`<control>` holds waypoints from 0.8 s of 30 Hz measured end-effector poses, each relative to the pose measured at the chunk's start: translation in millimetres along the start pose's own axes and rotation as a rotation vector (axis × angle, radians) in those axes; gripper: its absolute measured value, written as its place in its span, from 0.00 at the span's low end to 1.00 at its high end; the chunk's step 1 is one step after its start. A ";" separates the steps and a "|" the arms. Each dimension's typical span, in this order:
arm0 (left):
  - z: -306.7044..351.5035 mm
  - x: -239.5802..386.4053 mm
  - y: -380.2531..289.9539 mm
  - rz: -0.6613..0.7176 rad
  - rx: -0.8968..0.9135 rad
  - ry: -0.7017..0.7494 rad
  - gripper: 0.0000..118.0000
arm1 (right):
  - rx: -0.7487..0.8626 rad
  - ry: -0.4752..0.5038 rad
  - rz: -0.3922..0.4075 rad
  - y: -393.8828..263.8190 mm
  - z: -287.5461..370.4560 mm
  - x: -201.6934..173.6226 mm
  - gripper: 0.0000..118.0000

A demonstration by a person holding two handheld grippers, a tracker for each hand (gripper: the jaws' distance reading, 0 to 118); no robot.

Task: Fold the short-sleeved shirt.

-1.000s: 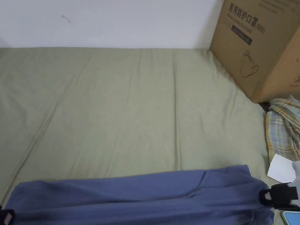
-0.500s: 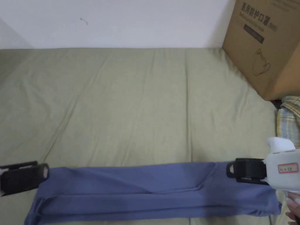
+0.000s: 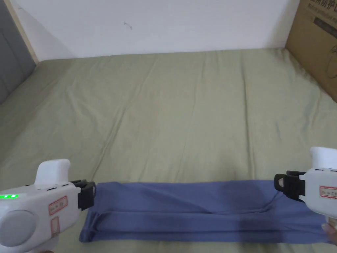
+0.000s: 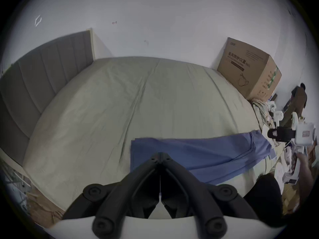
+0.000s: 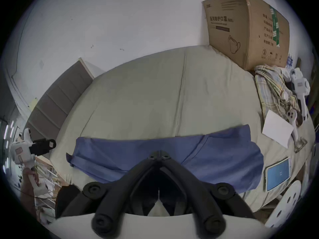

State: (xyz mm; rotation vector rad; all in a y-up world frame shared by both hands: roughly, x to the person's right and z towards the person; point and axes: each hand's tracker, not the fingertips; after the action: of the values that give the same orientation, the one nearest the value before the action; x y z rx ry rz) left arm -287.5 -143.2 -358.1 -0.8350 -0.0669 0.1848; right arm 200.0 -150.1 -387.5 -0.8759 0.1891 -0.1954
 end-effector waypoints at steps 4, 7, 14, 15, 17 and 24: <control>-34.5 -90.0 7.6 0.332 -0.075 -0.350 0.00 | -0.014 0.002 0.001 3.8 1.9 -1.0 0.00; -66.7 -137.6 -2.3 0.551 -0.138 -0.649 0.00 | -0.046 0.015 -0.019 4.1 -1.7 0.3 0.00; -124.2 -155.5 -28.4 0.685 -0.310 -0.744 1.00 | -0.128 -0.008 -0.020 -4.1 -21.3 1.7 0.00; -133.6 -152.8 -33.3 0.685 -0.342 -0.746 1.00 | -0.141 -0.009 -0.015 -5.4 -23.0 1.1 0.00; -143.8 -146.0 -39.7 0.668 -0.332 -0.820 1.00 | -0.162 -0.017 -0.005 -6.2 -27.9 0.3 0.00; -175.6 -113.9 -38.2 0.644 -0.365 -1.080 0.97 | -0.198 -0.025 0.024 -2.6 -39.1 -5.4 0.00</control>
State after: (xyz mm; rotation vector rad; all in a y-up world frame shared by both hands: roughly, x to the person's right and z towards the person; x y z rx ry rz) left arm -371.0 -318.1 -445.9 -1.0169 -0.8690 1.2494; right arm 185.0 -179.3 -409.6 -1.0720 0.1976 -0.1447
